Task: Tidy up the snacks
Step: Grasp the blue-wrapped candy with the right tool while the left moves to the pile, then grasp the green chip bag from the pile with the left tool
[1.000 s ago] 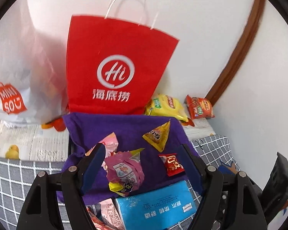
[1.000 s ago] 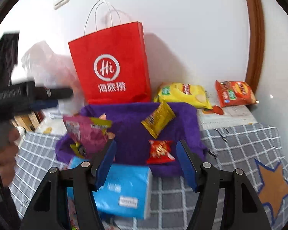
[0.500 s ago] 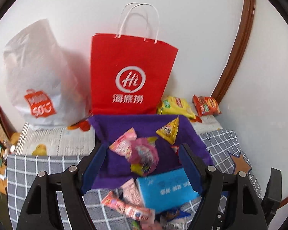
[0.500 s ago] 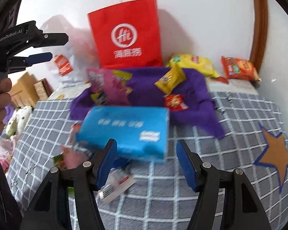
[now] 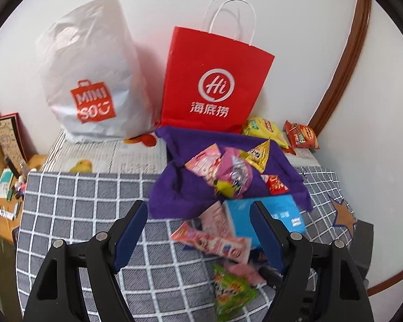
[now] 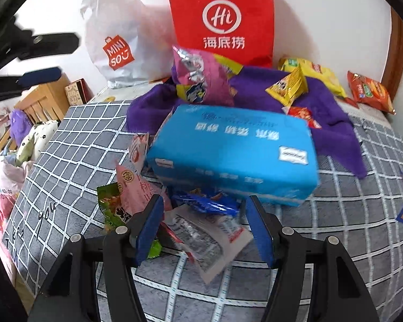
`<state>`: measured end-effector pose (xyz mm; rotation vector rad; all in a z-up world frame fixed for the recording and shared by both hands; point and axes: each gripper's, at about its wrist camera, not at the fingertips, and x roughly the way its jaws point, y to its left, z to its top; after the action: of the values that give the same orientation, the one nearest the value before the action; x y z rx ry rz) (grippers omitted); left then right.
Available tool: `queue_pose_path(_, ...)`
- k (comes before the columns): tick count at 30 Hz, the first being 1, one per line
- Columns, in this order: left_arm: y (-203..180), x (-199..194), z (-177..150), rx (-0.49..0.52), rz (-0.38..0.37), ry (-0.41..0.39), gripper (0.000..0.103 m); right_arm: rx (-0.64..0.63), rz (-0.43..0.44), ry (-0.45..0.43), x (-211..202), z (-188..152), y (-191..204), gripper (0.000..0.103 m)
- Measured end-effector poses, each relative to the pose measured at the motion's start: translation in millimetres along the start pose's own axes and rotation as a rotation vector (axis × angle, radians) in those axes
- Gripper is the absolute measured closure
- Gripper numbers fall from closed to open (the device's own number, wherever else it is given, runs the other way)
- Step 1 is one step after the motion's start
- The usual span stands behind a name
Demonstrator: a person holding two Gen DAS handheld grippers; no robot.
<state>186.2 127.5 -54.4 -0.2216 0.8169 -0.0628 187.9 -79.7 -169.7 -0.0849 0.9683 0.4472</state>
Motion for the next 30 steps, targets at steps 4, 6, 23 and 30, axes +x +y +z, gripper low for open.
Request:
queue_pose_path(4, 11.5, -0.7, -9.5, -0.014, 0.013, 0.012, 0.026, 0.027, -0.01, 0.013, 15.9, -0.2, 3.6, 0.04)
queue_pose_path(6, 15.4, -0.4, -13.6, -0.018, 0.012, 0.018, 0.026, 0.025, -0.031, 0.016, 23.3, -0.6, 6.8, 0.04)
queue_pose_path(23, -7.2, 26.7, -63.4, -0.023, -0.061, 0.136, 0.026, 0.071, -0.017, -0.091, -31.2, -11.6, -18.9, 0.053)
queue_pose_path(30, -29.7, 42.2, -90.9, 0.01, -0.099, 0.201, 0.026, 0.102, -0.058, -0.109, -49.9, -23.1, -49.4, 0.053)
